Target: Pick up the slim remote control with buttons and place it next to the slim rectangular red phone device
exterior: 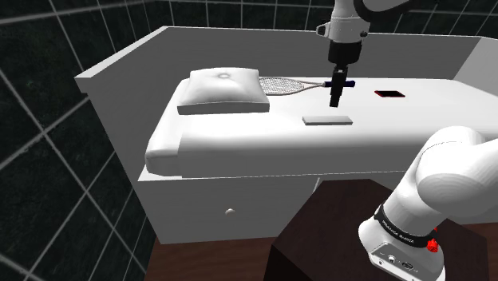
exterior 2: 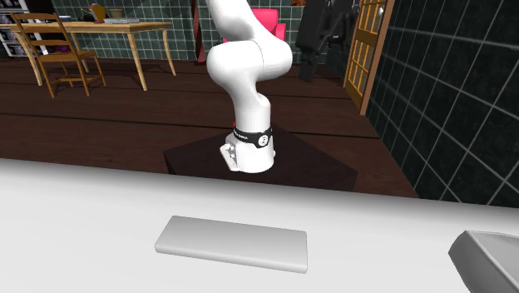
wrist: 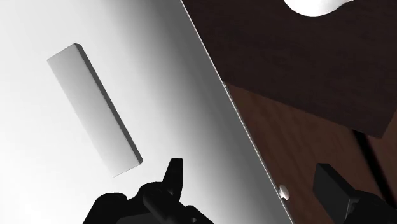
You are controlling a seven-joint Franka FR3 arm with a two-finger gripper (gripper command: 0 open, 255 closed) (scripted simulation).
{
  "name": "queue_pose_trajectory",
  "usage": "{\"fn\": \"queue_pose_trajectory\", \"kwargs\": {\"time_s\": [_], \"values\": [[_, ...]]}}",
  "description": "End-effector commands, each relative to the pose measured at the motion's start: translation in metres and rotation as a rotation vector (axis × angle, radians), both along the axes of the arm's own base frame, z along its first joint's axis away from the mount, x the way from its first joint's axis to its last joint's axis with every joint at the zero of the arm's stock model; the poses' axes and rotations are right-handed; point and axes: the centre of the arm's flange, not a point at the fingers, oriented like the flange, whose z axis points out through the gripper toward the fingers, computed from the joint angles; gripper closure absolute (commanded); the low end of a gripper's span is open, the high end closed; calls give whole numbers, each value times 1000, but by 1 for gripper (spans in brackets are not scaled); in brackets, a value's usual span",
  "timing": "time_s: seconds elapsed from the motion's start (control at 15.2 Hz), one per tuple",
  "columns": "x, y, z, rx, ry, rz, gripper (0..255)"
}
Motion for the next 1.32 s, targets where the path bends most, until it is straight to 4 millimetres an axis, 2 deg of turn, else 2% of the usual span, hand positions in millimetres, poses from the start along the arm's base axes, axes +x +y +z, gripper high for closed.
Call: {"fn": "queue_pose_trajectory", "kwargs": {"time_s": [0.0, 0.46, 0.92, 1.19, 1.25], "values": [[2, -23, -12, 11, -7, 34, 0], [15, -102, -64, 53, -30, 141, 0], [37, -177, -118, 94, -53, 248, 0], [54, -218, -151, 118, -66, 309, 0], [55, -220, -153, 119, -67, 313, 0]]}}
